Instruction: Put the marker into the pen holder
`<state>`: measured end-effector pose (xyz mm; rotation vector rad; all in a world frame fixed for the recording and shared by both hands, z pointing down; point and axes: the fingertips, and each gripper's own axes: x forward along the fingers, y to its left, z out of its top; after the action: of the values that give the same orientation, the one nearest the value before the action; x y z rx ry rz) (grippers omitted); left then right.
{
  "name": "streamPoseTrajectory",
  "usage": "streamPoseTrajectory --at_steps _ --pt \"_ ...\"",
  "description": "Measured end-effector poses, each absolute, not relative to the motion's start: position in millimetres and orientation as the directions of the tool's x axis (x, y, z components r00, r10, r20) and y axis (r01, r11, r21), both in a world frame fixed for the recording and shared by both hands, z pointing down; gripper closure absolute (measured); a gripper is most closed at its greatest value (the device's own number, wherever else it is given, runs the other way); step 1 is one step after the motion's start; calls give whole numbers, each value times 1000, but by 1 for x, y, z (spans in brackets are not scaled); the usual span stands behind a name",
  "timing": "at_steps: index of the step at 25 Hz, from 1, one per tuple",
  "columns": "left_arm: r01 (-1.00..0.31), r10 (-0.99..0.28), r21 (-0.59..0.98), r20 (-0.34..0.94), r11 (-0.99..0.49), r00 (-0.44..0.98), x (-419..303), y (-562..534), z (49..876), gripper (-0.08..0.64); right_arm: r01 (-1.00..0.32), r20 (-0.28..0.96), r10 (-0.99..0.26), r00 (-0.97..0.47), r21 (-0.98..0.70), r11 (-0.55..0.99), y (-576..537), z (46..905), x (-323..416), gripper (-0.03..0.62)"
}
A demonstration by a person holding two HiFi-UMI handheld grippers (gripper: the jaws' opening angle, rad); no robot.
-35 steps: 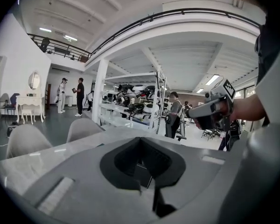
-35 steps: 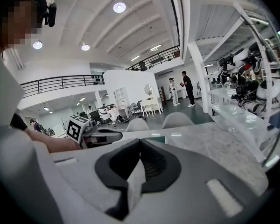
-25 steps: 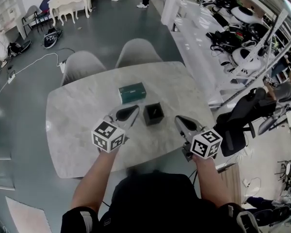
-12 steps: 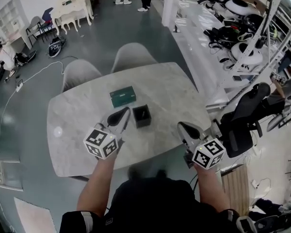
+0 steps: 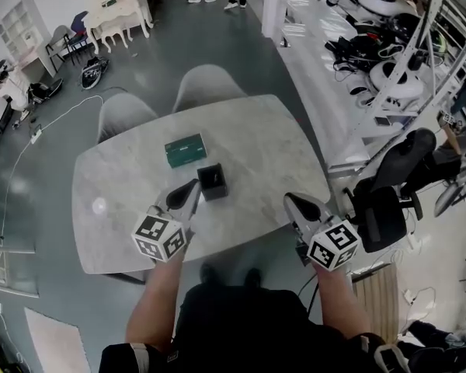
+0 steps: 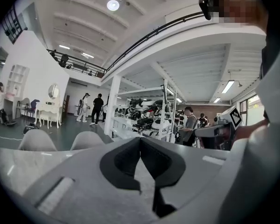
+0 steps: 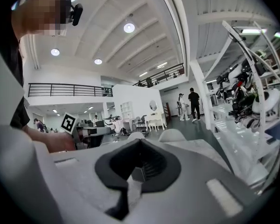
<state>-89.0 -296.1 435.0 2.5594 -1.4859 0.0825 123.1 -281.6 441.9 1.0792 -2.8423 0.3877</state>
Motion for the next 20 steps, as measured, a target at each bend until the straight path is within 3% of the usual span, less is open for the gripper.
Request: streamPoseTrajectory --at_steps 5,11,20 --pt "-845 -832 170 162 -507 531 -89 -306 428 549 -621 142 -605 -783 -144 770 -299 416 109 591" --pt "-831 -818 57 152 -554 555 -103 -336 378 549 -636 82 -635 -768 29 772 -334 352 87 591" --pt "-853 -845 39 113 -521 522 -119 -348 368 549 -710 -35 -713 -700 -68 701 -350 328 82 591"
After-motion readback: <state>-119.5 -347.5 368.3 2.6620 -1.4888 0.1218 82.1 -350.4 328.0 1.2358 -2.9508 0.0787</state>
